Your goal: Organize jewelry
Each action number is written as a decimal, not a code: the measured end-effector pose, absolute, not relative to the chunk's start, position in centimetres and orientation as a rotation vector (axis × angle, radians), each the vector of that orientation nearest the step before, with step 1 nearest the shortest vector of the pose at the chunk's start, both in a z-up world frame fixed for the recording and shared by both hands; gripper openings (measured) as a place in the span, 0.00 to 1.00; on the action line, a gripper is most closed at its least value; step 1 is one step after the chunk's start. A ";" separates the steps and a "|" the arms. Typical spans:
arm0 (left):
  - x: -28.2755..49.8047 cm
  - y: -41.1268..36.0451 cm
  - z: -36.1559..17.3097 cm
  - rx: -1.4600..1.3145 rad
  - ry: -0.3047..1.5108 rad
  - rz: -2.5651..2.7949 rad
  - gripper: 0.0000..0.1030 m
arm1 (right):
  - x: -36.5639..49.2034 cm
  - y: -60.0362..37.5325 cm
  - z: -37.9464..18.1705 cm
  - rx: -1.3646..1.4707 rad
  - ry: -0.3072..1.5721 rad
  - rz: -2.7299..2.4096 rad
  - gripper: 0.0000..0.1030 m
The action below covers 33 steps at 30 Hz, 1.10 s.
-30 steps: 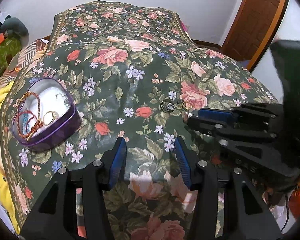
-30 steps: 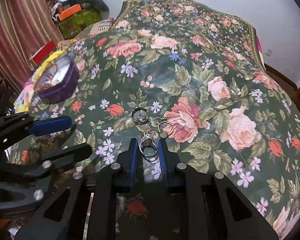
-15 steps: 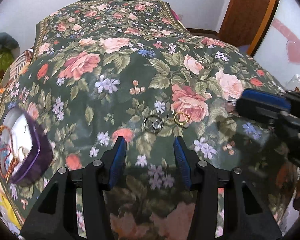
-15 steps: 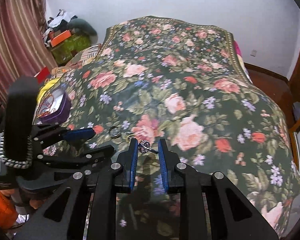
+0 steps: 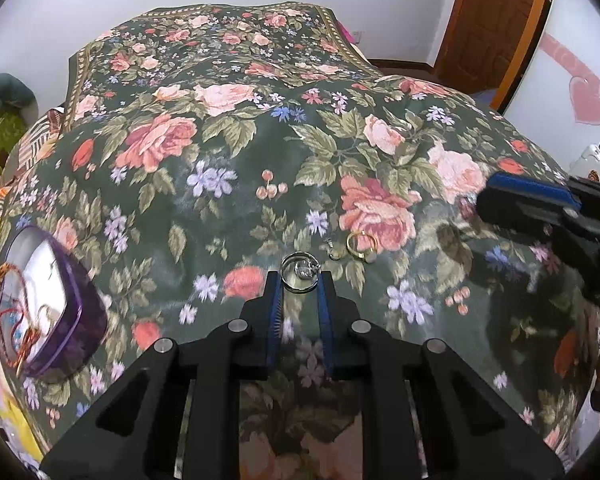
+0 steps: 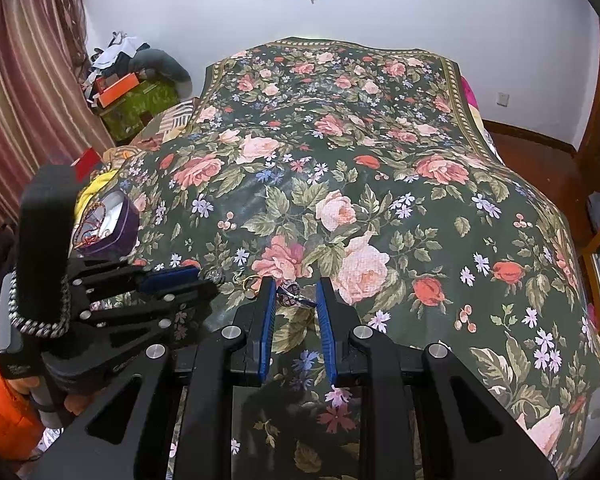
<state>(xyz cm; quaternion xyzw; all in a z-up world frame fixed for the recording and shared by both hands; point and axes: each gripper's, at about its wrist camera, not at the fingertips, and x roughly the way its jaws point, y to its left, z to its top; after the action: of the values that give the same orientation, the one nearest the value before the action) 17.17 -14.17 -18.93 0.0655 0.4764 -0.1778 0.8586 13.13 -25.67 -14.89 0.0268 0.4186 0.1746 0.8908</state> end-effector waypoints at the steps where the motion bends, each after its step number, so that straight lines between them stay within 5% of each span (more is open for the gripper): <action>1: 16.8 -13.9 -18.8 0.133 1.000 -0.374 0.16 | 13.1 -25.6 -14.9 0.056 0.869 0.364 0.18; 4: 15.7 -13.1 -18.5 0.121 1.006 -0.380 0.05 | 13.0 -25.6 -14.8 0.055 0.869 0.368 0.18; 22: 14.5 -11.9 -17.3 0.099 1.024 -0.382 0.06 | 12.1 -24.7 -14.1 0.037 0.854 0.372 0.18; 28: 15.6 -14.6 -16.4 0.112 0.999 -0.447 0.21 | 12.3 -25.8 -13.8 0.053 0.845 0.355 0.18; 33: 16.8 -17.2 -17.7 0.135 1.028 -0.480 0.23 | 12.4 -26.6 -13.7 0.069 0.837 0.344 0.18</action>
<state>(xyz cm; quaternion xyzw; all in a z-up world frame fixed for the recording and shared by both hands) 16.82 -17.16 -17.71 0.0638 0.4866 -0.2271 0.8412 12.43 -26.59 -13.67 0.0334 0.4044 0.1662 0.8987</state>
